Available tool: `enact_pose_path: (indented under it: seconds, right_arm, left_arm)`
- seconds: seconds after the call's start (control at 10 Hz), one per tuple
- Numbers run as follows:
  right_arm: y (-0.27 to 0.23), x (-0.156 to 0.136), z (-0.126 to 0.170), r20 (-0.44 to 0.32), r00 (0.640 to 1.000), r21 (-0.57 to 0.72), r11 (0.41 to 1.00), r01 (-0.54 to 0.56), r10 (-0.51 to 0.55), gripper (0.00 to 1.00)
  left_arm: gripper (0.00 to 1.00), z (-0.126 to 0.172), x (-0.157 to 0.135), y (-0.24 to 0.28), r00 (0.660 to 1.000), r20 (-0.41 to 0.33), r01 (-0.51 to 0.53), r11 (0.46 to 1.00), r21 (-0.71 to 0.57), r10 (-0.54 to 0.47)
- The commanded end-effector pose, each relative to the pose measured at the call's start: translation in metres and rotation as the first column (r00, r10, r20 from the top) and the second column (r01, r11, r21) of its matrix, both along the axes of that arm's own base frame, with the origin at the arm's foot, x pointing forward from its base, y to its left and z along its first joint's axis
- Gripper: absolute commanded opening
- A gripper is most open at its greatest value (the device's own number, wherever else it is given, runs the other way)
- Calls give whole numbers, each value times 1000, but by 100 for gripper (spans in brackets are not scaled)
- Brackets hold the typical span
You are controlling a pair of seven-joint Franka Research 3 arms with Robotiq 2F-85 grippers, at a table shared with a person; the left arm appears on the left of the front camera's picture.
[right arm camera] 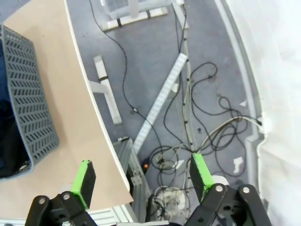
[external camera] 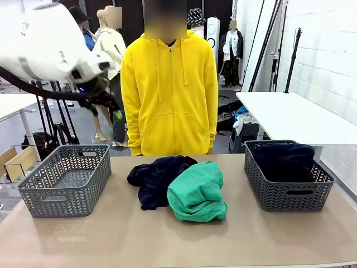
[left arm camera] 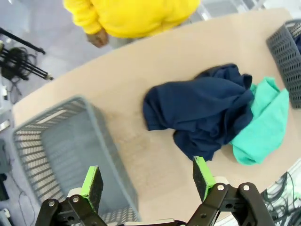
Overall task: Sort the tops and bottoms.
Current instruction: Lift clothes from the center of the table with your left hand.
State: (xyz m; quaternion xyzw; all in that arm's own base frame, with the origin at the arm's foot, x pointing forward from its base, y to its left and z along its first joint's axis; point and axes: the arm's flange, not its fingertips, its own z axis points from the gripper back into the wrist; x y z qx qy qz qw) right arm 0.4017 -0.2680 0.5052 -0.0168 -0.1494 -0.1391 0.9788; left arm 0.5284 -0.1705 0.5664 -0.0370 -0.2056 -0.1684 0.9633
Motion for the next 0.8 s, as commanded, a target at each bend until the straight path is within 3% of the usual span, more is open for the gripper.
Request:
enact_pose_path:
  seconds: [0.0, 0.1, 0.3, 0.5, 0.7]
  right_arm:
    - [-1, -1, -1, -2, 1000, -3, 1000, -12, 12, 100]
    - [-1, -1, -1, -2, 1000, -3, 1000, -12, 12, 100]
    - [-1, -1, -1, -2, 1000, -3, 1000, -12, 12, 100]
    - [-1, -1, -1, -2, 1000, -3, 1000, -12, 12, 100]
    - [-1, -1, -1, -2, 1000, -3, 1000, -12, 12, 100]
  left_arm:
    - [100, -17, 5, 0, 1000, -7, 8, 997, 75, -8]
    - [100, 0, 0, 0, 1000, 0, 0, 1000, 0, 0]
    - [100, 0, 0, 0, 1000, 0, 0, 1000, 0, 0]
    - [100, -30, 10, -17, 995, -23, 92, 996, -21, -92]
    - [100, -56, 46, -53, 975, -55, 212, 976, -44, -215]
